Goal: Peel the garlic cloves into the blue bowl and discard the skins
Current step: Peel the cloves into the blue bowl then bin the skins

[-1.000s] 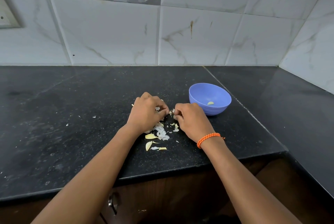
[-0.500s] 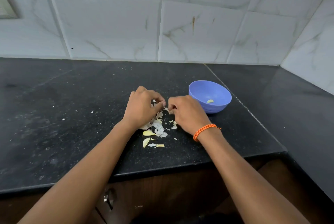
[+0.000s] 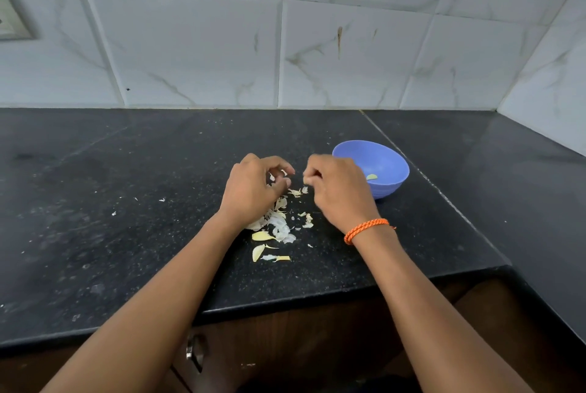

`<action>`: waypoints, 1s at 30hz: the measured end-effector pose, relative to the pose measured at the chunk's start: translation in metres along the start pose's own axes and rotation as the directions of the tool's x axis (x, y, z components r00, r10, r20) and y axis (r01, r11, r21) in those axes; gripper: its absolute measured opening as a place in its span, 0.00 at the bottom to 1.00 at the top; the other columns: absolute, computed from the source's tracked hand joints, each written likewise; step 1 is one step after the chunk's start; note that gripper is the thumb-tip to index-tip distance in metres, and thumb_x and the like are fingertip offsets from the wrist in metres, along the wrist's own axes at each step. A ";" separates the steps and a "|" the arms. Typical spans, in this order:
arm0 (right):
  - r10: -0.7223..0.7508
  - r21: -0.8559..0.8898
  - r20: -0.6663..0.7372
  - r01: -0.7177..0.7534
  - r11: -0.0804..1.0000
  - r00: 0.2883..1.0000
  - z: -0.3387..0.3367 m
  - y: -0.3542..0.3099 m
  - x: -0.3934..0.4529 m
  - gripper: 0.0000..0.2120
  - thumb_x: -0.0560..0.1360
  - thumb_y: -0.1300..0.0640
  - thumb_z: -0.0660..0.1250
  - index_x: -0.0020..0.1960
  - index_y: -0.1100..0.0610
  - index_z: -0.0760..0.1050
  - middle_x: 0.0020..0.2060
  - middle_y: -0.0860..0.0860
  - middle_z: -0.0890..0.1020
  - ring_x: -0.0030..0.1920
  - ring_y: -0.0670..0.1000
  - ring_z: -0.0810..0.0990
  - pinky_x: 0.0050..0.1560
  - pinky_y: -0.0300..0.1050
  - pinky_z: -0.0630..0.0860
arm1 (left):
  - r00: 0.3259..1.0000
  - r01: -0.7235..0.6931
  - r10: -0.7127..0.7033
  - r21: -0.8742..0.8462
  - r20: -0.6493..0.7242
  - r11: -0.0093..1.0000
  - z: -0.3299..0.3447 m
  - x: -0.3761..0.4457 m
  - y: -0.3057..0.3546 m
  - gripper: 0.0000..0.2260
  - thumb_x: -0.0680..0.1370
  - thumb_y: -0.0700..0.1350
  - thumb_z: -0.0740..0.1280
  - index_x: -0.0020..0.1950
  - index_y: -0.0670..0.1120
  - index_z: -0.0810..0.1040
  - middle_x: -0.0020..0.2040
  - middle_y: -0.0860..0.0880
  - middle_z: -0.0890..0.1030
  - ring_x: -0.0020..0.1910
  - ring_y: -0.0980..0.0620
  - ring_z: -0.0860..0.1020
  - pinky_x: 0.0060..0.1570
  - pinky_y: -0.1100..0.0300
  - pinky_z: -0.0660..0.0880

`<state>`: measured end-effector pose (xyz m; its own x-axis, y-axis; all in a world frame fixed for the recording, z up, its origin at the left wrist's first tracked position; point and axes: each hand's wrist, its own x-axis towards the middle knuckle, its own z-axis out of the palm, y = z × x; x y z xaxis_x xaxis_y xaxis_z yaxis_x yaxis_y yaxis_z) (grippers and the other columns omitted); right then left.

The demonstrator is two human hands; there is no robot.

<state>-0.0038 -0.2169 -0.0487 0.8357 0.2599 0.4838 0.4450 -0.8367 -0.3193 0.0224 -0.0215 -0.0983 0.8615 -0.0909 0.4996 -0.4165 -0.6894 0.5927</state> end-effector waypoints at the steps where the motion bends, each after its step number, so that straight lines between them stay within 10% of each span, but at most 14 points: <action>1: 0.000 0.001 -0.031 0.000 1.000 1.000 -0.001 0.001 0.002 0.10 0.76 0.66 0.71 0.42 0.53 0.77 0.38 0.48 0.81 0.41 0.53 0.79 0.40 0.52 0.77 | 1.000 0.000 0.000 0.009 -0.009 1.000 0.000 0.000 0.001 0.05 0.79 0.48 0.75 0.50 0.60 0.86 0.36 0.60 0.83 0.39 0.60 0.78 0.42 0.59 0.73; 7: -0.050 -0.111 0.352 0.095 0.989 0.935 0.004 -0.003 -0.001 0.12 0.77 0.66 0.69 0.42 0.50 0.76 0.43 0.50 0.81 0.45 0.55 0.81 0.42 0.51 0.78 | 1.000 0.025 -0.024 0.012 -0.020 1.000 -0.002 0.002 0.003 0.06 0.80 0.47 0.74 0.48 0.58 0.88 0.33 0.62 0.80 0.35 0.61 0.73 0.40 0.60 0.70; 13: -0.037 -0.051 0.130 0.044 0.998 0.991 -0.005 0.000 0.019 0.11 0.75 0.66 0.71 0.40 0.51 0.77 0.38 0.47 0.82 0.42 0.53 0.79 0.40 0.51 0.76 | 0.999 0.025 -0.024 0.013 -0.025 1.000 0.001 0.003 0.001 0.05 0.80 0.47 0.74 0.47 0.58 0.88 0.30 0.63 0.77 0.34 0.61 0.70 0.39 0.61 0.67; 19: -0.080 -0.050 0.240 0.095 0.994 0.967 0.017 0.001 -0.001 0.10 0.79 0.65 0.70 0.44 0.50 0.79 0.44 0.48 0.84 0.46 0.52 0.82 0.44 0.52 0.79 | 1.000 0.006 -0.005 -0.020 0.030 1.000 0.005 0.004 -0.002 0.07 0.80 0.54 0.71 0.45 0.59 0.88 0.41 0.62 0.84 0.47 0.54 0.78 0.48 0.51 0.79; 23: 0.051 0.260 -0.027 -0.042 0.965 0.998 0.025 0.009 -0.011 0.07 0.80 0.63 0.71 0.46 0.54 0.81 0.40 0.46 0.84 0.42 0.45 0.82 0.43 0.45 0.80 | 1.000 0.001 -0.001 -0.052 0.005 0.999 0.003 0.003 0.005 0.14 0.86 0.55 0.67 0.43 0.57 0.88 0.46 0.61 0.84 0.55 0.57 0.71 0.57 0.53 0.71; 30: 0.174 0.593 -0.095 -0.085 0.801 0.980 0.028 0.006 -0.020 0.07 0.82 0.67 0.69 0.55 0.60 0.85 0.45 0.48 0.88 0.43 0.45 0.88 0.47 0.40 0.85 | 0.997 -0.032 0.045 -0.195 0.062 0.980 -0.002 0.001 0.013 0.05 0.79 0.52 0.77 0.54 0.60 0.88 0.48 0.63 0.86 0.58 0.57 0.74 0.53 0.56 0.71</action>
<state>-0.0083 -0.2135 -0.0831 0.8660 0.0629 0.4960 0.4763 -0.4060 -0.7800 0.0171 -0.0289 -0.0895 0.8581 -0.1663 0.4859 -0.4928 -0.5326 0.6881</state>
